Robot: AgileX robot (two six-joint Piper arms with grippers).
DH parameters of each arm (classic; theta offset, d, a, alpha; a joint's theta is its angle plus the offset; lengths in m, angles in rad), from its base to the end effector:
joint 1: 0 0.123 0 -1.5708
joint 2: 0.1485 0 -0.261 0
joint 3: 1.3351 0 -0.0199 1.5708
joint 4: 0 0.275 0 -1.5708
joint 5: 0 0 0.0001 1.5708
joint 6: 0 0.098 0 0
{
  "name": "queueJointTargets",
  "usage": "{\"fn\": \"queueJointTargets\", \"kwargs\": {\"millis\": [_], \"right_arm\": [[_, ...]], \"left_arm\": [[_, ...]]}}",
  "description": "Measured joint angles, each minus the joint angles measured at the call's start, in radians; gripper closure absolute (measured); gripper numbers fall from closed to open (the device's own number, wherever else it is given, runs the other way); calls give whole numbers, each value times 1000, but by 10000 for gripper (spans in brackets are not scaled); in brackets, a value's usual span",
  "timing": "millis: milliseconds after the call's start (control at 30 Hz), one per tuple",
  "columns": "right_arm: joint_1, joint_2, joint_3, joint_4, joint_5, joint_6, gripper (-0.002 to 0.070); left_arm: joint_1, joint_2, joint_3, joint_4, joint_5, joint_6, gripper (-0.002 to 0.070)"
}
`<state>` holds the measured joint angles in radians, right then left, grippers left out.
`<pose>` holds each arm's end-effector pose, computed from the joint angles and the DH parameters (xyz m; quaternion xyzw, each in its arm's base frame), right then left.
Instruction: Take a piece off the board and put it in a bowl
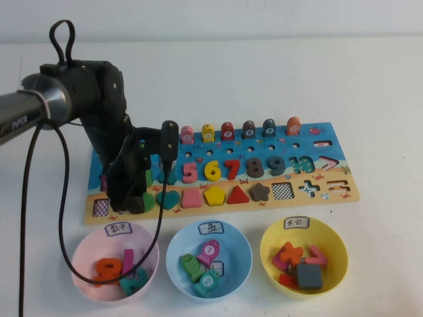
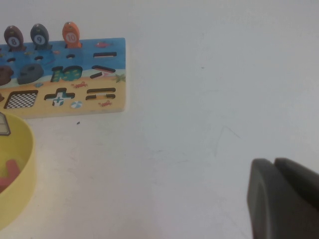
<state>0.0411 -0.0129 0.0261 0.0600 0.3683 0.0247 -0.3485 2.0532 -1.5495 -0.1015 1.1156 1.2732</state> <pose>0.1077 0.0066 0.1700 0.0095 0.8029 0.0449 0.5944 0.3892 -0.1509 0.1432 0.7091 0.7034 -0.0325 0.0378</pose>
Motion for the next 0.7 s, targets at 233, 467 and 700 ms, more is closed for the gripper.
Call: {"fn": "queueJointTargets", "kwargs": {"millis": [233,467,700], "right_arm": [[0,0,0,0,0,0,694],[0,0,0,0,0,0,694],[0,0,0,0,0,0,694]], "left_arm": [[0,0,0,0,0,-58,398],[0,-19,-7,-5,8,-78,398],[0,-38,-107,-11,66,-148,398]]}}
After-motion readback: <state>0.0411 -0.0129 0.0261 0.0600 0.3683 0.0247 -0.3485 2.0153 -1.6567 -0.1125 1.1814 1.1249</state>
